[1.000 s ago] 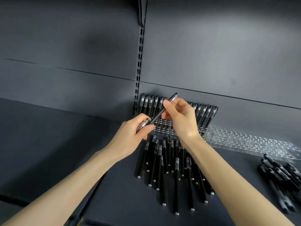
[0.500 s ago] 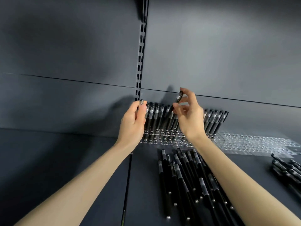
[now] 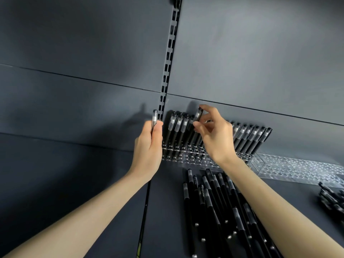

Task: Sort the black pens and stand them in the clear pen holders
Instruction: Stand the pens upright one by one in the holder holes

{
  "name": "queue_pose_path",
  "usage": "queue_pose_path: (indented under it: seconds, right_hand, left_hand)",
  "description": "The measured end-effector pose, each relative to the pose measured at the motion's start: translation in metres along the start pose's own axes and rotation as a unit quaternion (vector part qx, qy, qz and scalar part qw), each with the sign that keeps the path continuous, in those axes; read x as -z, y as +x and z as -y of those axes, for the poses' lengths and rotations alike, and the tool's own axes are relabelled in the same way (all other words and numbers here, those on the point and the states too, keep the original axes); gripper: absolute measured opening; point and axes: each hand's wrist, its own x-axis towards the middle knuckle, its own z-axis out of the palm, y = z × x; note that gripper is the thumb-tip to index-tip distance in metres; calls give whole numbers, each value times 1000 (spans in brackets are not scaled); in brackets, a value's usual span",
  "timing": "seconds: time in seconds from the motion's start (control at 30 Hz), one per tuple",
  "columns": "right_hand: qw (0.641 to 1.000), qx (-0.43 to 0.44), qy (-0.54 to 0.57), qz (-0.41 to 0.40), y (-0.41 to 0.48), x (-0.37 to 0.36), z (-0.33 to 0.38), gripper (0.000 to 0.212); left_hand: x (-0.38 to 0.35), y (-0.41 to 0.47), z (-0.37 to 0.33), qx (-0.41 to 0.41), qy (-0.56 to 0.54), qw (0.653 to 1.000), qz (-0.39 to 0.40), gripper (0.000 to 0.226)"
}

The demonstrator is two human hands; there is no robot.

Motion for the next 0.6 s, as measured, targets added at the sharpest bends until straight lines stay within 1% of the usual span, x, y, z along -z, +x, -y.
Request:
queue_pose_path:
  seconds: [0.1,0.23,0.33,0.4,0.5,0.57,0.6]
  right_hand:
    - [999,-2,-27,30,0,-2,-2,42]
    - [997,-4,-51,63,0,0,-4,35]
    - [994,-2,-71,81,-1,1,-7,33]
    - [994,-4,-69,82,-2,1,-7,33]
    - [994,-4,-75,79,-3,2,-6,33]
    - [995,-7,-82,56,-6,4,-4,30]
    - [997,-17,-66,39,-8,6,-2,27]
  left_hand:
    - [0,-1,-1,2,-8,1000,16,31]
    - [0,-4,-2,-11,7,1000,21,30]
    - [-2,-5,1,-5,8,1000,20,18]
    - [-3,-6,4,2,10,1000,26,13]
    - [-4,-8,4,-10,11,998,58,17]
    - [-4,-11,2,-22,24,997,77,21]
    - [-5,-12,1,-21,25,996,84,23]
